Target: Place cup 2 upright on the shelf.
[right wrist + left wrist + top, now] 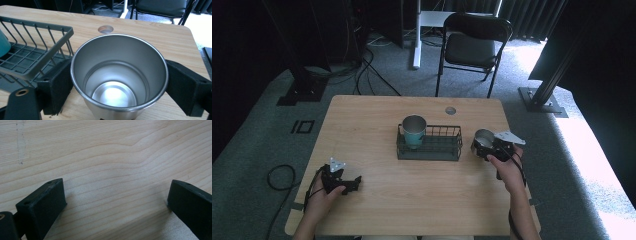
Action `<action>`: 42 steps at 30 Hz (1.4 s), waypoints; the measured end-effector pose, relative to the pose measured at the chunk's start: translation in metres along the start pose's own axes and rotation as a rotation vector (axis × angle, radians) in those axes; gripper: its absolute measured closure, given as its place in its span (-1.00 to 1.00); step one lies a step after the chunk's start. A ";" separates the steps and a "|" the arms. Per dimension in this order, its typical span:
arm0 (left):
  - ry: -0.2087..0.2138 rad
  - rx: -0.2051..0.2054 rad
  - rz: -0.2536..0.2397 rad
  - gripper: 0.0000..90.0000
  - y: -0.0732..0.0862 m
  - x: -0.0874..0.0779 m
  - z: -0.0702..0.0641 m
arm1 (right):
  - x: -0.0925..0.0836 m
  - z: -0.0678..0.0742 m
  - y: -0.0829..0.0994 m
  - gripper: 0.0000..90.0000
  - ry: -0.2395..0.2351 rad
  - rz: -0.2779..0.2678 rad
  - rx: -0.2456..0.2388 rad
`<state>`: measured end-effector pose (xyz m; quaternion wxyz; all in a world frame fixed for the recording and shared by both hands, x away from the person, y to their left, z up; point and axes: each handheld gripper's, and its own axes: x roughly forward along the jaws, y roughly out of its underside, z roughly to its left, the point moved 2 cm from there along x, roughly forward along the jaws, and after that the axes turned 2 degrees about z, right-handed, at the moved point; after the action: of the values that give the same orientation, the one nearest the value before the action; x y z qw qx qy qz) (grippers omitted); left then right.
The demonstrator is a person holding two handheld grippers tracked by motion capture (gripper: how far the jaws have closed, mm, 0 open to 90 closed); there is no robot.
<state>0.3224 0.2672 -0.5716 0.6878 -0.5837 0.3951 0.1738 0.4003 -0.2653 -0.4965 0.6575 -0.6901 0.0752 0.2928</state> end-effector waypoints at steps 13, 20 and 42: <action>0.000 0.000 0.000 -0.94 0.000 0.000 0.000 | -0.014 0.002 -0.021 -0.71 -0.009 -0.017 -0.022; 0.000 0.000 0.000 -0.94 0.000 0.000 0.000 | -0.019 0.007 -0.034 -0.71 -0.014 -0.037 -0.030; 0.010 0.015 0.000 -0.94 0.000 0.000 0.000 | -0.022 0.054 -0.083 -0.71 -0.098 -0.091 -0.089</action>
<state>0.3224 0.2668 -0.5716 0.6903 -0.5791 0.3998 0.1680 0.4060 -0.2097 -0.4115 0.6417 -0.7063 -0.0016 0.2989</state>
